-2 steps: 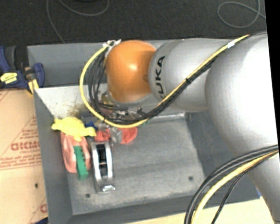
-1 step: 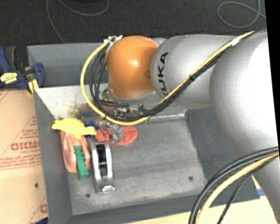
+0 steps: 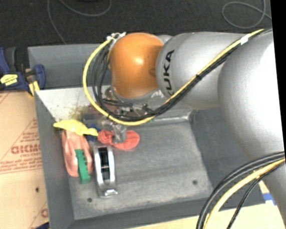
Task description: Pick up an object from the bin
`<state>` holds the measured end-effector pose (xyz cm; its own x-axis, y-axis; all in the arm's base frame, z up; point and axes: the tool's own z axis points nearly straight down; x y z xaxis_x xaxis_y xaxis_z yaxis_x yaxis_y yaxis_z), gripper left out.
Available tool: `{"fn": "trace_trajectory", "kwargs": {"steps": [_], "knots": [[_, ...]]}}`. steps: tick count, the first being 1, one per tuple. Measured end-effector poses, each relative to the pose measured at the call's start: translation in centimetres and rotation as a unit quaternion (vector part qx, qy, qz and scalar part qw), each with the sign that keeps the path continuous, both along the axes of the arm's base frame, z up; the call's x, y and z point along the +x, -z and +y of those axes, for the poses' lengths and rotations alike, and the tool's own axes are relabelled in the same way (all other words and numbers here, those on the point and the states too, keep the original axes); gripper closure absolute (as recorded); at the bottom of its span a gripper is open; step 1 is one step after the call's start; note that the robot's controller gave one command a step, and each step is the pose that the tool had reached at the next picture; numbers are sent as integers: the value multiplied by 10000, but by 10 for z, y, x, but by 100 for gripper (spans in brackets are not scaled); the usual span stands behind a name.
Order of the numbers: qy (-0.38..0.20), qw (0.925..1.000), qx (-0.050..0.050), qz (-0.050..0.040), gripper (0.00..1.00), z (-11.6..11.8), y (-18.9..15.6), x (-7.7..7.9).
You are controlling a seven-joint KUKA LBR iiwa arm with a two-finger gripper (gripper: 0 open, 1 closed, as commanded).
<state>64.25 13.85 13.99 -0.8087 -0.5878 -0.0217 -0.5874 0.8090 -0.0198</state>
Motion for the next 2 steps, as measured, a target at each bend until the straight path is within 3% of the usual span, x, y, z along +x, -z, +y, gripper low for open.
{"fn": "trace_trajectory", "kwargs": {"steps": [2], "knots": [[6, 10000, 3, -1, 100, 0, -18, 0]]}}
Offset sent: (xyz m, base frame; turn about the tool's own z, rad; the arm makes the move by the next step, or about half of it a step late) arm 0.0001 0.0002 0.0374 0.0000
